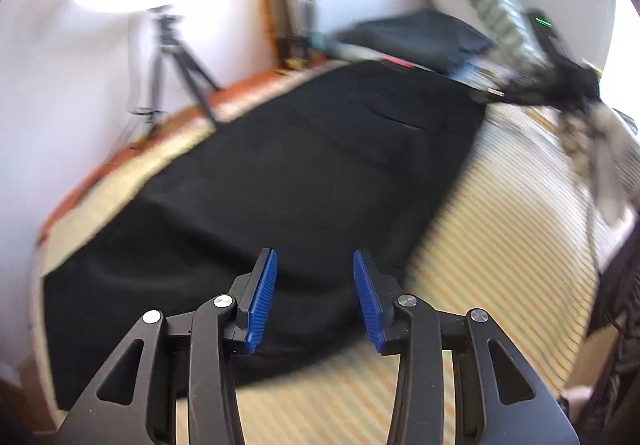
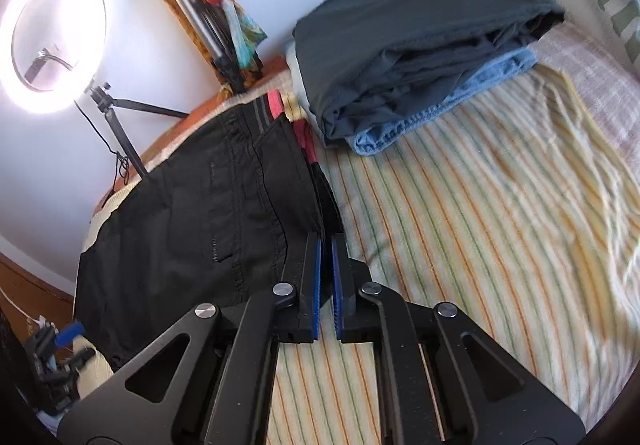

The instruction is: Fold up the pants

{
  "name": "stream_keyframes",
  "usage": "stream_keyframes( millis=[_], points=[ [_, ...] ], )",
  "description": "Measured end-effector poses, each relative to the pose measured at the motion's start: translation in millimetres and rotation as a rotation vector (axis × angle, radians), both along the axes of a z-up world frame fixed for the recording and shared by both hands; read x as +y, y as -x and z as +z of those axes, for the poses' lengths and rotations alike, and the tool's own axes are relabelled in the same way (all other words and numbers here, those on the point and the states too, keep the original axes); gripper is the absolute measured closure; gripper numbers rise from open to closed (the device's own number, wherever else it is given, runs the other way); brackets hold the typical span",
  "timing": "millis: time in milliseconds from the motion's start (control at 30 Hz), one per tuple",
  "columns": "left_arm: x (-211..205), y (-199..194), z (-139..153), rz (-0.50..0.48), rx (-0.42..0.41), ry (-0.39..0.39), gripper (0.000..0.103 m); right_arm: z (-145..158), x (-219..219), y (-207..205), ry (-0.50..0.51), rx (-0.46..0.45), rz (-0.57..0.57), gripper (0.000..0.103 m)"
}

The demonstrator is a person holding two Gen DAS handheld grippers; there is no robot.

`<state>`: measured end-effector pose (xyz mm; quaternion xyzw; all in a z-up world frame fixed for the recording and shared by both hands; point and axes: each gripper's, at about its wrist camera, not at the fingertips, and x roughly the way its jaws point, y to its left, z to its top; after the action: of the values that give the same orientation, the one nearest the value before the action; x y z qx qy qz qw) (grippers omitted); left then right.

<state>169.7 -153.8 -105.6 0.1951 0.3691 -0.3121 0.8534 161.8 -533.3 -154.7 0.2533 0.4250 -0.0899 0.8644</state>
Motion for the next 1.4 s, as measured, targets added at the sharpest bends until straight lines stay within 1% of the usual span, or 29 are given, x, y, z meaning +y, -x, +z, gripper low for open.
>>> stream_keyframes(
  millis=[67,133,167,233,267,300,367,400,433,467,500,567,633,667,733,800,833,867,900,933,967,1000,1033,1067,1100,1133,1167,1267,1400],
  points=[
    [10.2,-15.8,1.5,0.073,0.004,0.026,0.065,6.3,6.7,3.9,0.056,-0.01,0.016,0.098],
    [15.0,-33.6,-2.7,0.129,0.001,0.022,0.065,2.4,8.8,4.0,0.082,0.013,0.024,0.098],
    [12.8,-42.7,-6.8,0.14,0.003,0.009,0.065,-2.5,7.5,2.9,0.082,0.033,0.023,0.098],
    [10.0,-61.1,-17.9,0.18,-0.011,-0.052,0.065,-13.7,4.0,-0.7,0.061,0.071,0.018,0.097],
    [7.1,-71.8,-23.6,0.198,-0.012,-0.08,0.065,-16.1,3.0,-1.7,0.06,0.08,0.014,0.097],
    [5.9,-80.8,-28.0,0.216,-0.011,-0.092,0.065,-17.0,2.8,-2.3,0.061,0.088,0.007,0.097],
    [3.5,-101.4,-37.4,0.261,-0.005,-0.116,0.065,-14.9,5.9,-3.9,0.079,0.099,0.007,0.097],
    [2.1,-114.3,-44.9,0.298,-0.002,-0.145,0.065,-11.9,8.3,-4.3,0.097,0.095,0.01,0.097],
    [4.0,-122.6,-50.9,0.322,0.007,-0.155,0.065,-8.0,12.3,-5.4,0.127,0.09,0.022,0.097],
    [6.2,-127.5,-54.3,0.333,0.02,-0.15,0.064,-6.2,15.6,-7.2,0.151,0.09,0.032,0.097],
    [9.4,-132.9,-58.9,0.345,0.028,-0.134,0.061,-4.9,18.4,-9.1,0.171,0.092,0.042,0.097],
    [15.2,-136.2,-58.5,0.359,0.028,-0.113,0.06,-3.1,19.7,-9.2,0.183,0.091,0.043,0.097],
    [22.7,-137.2,-53.7,0.389,0.027,-0.108,0.06,2.0,20.7,-9.1,0.195,0.08,0.04,0.097],
    [25.2,-134.0,-48.7,0.396,0.018,-0.1,0.06,5.7,21.4,-8.3,0.202,0.076,0.039,0.094],
    [37.9,-127.1,-37.7,0.412,0.015,-0.065,0.06,13.9,26.1,-6.1,0.227,0.057,0.044,0.094],
    [57.1,-119.9,-25.4,0.437,0.037,-0.018,0.057,22.0,32.9,-6.1,0.242,0.036,0.055,0.093],
    [66.5,-115.7,-19.8,0.45,0.052,0.006,0.056,26.3,35.9,-5.4,0.241,0.025,0.061,0.09],
    [77.4,-109.9,-14.2,0.468,0.06,0.028,0.052,29.8,38.5,-4.7,0.234,0.016,0.066,0.079],
    [90.0,-103.9,-8.9,0.492,0.065,0.049,0.049,33.7,40.7,-3.0,0.228,0.005,0.07,0.073],
    [102.6,-98.1,-4.6,0.519,0.073,0.067,0.048,37.8,44.1,-1.7,0.226,-0.009,0.073,0.062],
    [115.8,-92.6,-0.1,0.549,0.085,0.094,0.044,41.8,48.3,-1.0,0.239,-0.02,0.077,0.058],
    [134.3,-84.0,5.2,0.577,0.099,0.134,0.043,45.1,52.6,-1.1,0.257,-0.027,0.087,0.058],
    [146.8,-78.7,7.1,0.605,0.104,0.154,0.043,47.9,57.1,-1.4,0.275,-0.031,0.094,0.058],
    [155.8,-74.7,8.2,0.633,0.107,0.173,0.042,50.1,60.0,-1.8,0.282,-0.035,0.101,0.055],
    [175.0,-67.6,9.3,0.681,0.118,0.205,0.041,51.5,63.5,-4.0,0.281,-0.039,0.111,0.053],
    [183.9,-66.0,8.3,0.705,0.134,0.222,0.041,53.7,67.0,-4.3,0.274,-0.044,0.122,0.048],
    [196.4,-63.0,6.8,0.733,0.157,0.243,0.041,55.3,69.7,-3.8,0.264,-0.05,0.13,0.046],
    [237.1,-52.6,-0.7,0.844,0.215,0.323,0.041,59.3,80.7,-6.2,0.242,-0.061,0.167,0.046],
    [274.5,-48.7,-14.0,0.943,0.269,0.421,0.041,68.0,107.5,-13.0,0.242,-0.079,0.262,0.046]
  ],
)
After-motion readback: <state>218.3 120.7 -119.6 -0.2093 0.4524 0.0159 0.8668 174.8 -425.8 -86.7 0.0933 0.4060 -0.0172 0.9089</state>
